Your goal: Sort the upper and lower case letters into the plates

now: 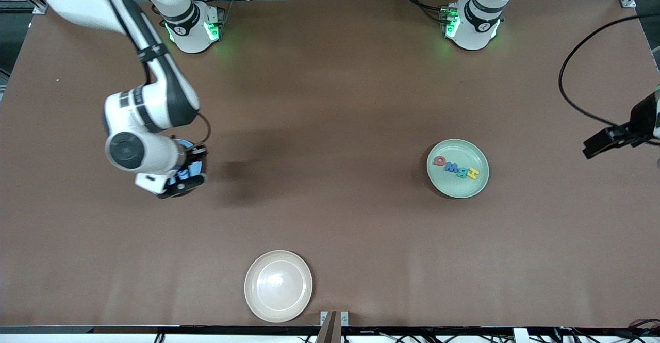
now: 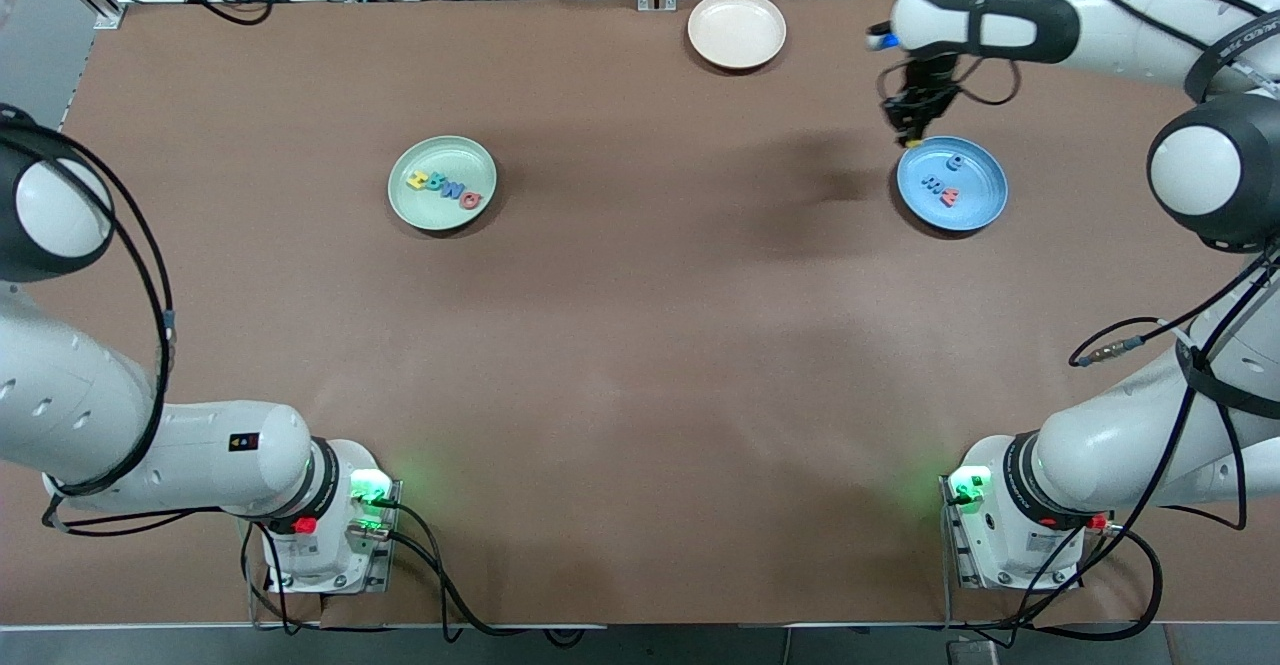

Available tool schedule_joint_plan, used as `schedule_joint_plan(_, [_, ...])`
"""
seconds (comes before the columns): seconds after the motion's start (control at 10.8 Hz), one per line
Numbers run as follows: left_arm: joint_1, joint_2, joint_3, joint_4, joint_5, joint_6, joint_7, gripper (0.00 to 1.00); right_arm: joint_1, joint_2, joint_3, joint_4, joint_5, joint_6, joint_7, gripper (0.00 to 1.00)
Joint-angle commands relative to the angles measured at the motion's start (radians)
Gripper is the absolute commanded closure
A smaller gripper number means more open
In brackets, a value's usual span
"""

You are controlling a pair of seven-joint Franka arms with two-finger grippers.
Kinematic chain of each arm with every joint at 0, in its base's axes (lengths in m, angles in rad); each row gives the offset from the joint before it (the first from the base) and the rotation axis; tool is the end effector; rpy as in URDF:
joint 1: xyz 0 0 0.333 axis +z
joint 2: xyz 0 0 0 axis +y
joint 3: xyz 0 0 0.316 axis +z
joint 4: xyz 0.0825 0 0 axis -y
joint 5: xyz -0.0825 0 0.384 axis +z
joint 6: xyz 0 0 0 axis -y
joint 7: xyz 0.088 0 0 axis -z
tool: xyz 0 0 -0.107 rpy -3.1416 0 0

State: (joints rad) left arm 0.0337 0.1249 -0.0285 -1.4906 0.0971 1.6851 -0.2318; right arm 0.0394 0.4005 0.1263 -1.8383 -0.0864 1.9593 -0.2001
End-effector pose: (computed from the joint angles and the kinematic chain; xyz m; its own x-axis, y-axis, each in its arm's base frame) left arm 0.6037 0.0136 0.6013 0.9707 0.2235 0.0887 0.2302 -0.9702 -0.0749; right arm 0.6003 0.0905 0.2933 0.8823 0.3852 -0.2706 0.3907 -0.9198 -0.0356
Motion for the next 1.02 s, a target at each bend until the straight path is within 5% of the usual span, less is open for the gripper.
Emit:
schedule_joint_plan(0.0, [-0.029,-0.036,0.044,-0.007,-0.037,-0.036,0.046,0.00,-0.007,-0.003,-0.082,-0.059,0.016,0.079,-0.189,1.00])
schedule_joint_plan(0.09, [-0.028,-0.048,0.045,-0.007,-0.049,-0.036,0.043,0.00,-0.007,-0.005,-0.089,-0.067,0.014,0.087,-0.200,0.34])
schedule_joint_plan(0.19, [-0.025,-0.059,0.047,-0.007,-0.065,-0.036,0.043,0.00,-0.010,-0.009,-0.096,-0.067,0.014,0.078,-0.202,0.00])
schedule_joint_plan(0.65, [-0.035,-0.051,0.044,-0.005,-0.060,-0.039,0.092,0.00,-0.001,-0.234,-0.089,-0.003,0.031,-0.015,-0.194,0.00])
schedule_joint_plan(0.93, [-0.041,-0.053,0.003,-0.005,-0.071,-0.039,0.050,0.00,-0.006,-0.281,-0.091,0.202,0.070,-0.166,-0.186,0.00])
